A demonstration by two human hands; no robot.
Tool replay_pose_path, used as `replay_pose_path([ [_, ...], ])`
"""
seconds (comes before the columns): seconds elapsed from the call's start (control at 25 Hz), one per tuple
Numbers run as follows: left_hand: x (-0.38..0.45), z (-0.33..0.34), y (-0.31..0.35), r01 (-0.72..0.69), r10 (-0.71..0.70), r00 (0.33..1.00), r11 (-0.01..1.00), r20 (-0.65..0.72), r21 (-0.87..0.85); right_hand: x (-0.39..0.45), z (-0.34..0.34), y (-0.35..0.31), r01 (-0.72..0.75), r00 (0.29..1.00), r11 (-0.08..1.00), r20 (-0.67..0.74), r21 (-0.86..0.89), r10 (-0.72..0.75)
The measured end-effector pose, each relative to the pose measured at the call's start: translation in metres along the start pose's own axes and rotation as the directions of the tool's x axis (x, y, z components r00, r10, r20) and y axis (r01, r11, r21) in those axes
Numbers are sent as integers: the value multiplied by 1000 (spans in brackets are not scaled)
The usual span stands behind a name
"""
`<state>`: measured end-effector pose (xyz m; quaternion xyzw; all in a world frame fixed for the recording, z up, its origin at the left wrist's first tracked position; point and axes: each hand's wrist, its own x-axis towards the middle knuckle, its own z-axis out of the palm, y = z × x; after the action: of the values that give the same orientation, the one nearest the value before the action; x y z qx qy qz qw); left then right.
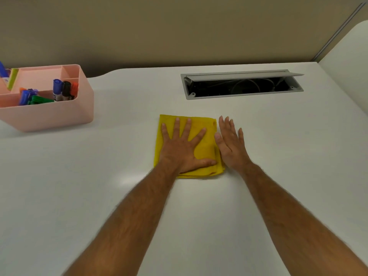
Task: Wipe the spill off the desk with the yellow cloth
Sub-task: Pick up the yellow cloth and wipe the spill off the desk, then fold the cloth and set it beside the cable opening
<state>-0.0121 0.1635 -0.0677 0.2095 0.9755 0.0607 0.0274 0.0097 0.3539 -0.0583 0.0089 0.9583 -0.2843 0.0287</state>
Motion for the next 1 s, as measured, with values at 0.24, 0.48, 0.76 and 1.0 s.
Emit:
replay_pose_path([
  [0.24,-30,-7,-19,-455,444,888,886,118,87,3,-9,-3,-46,996,996,85,70,40],
  [0.48,-44,-24,-53,-818,783,570,570,248,79,-11,1,-31,19,1000,992,19,-125,-17],
  [0.76,-61,-49,-107,-840,775,531,535,344,91,-20,21,-87,-172,983,984,70,33,170],
  [1.0,-102,-68,-171,-415,399,902,907,166,72,-21,34,-118,-325,936,944,161,60,312],
])
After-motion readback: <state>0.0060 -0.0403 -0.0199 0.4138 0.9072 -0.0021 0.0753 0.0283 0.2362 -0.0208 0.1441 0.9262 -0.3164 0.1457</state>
